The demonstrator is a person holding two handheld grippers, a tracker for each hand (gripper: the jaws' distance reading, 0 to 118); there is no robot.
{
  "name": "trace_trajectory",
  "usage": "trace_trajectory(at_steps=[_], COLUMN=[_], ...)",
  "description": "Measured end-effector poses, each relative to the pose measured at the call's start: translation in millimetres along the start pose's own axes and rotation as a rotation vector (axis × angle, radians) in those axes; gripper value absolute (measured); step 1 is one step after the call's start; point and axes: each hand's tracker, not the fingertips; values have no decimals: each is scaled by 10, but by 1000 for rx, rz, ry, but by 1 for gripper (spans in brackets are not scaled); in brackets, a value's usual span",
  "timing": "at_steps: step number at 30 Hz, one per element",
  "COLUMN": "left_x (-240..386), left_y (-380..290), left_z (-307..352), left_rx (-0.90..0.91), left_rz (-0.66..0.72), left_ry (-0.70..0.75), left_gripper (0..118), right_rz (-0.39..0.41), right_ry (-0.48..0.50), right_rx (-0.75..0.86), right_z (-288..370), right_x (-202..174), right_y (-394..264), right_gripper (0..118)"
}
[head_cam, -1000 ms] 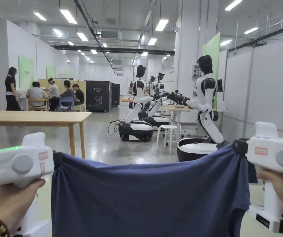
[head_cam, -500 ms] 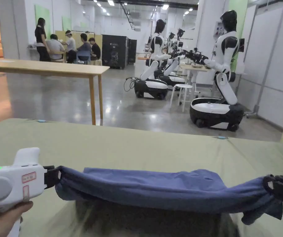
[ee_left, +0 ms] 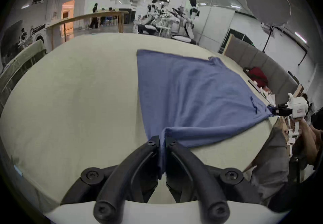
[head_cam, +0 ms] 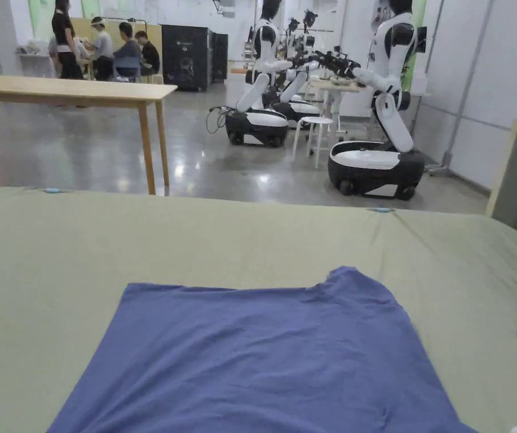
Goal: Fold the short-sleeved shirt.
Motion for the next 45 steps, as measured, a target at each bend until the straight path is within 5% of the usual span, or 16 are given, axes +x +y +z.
trace_trajectory(at_steps=[5, 8, 10, 11, 12, 13, 14, 21, 23, 24, 25, 33, 34, 36, 37, 45], left_x=[13, 66, 71, 71, 69, 53, 49, 344, 468, 501, 560, 523, 494, 486, 447, 31], left_y=[-91, -114, -99, -99, -100, -107, -80, -239, -344, -356, -386, -303, -248, -143, -81, -57], left_z=[-116, -127, -111, -88, -68, -41, 40, 990, 1218, 1278, 1335, 1247, 1178, 994, 838, -11], left_rx=[-27, -13, -12, -12, -14, -32, 56, 267, 376, 419, 444, 389, 368, 279, 192, 5], left_rz=[-11, -41, -54, -47, -44, -32, -76, 67, 101, 103, 106, 103, 86, 54, 32, -120], left_ry=[14, 31, 37, 38, 50, 61, 22, 4, -21, -25, -11, 15, 31, 75, 82, 83], left_gripper=[4, 5, 7, 18, 51, 107, 118, 113, 74, 34, 0, 0, 17, 102, 117, 114], right_rz=[13, 21, 4, -15, -34, -62, -103, -296, -313, -318, -327, -439, -388, -398, -406, -390], right_ry=[-7, -25, -46, -85, -81, -69, -45, -105, -93, -119, -172, -107, -149, -119, -106, -77], right_rx=[-92, -92, -55, -32, -27, 11, 99, 534, 633, 677, 688, 710, 700, 691, 686, 625], right_z=[-247, -283, -218, -180, -134, -15, 213, 1543, 1736, 1774, 1764, 1644, 1636, 1617, 1601, 1445], right_x=[-8, -18, -2, 25, 48, 64, 57, -511, -757, -833, -882, -455, -714, -693, -690, -765], right_y=[-6, 3, -29, -31, -40, -50, -78, -456, -439, -458, -435, -562, -441, -449, -454, -484], right_gripper=[6, 38, 44, 71, 101, 118, 114, 105, 55, 19, 1, 1, 1, 1, 1, 1])
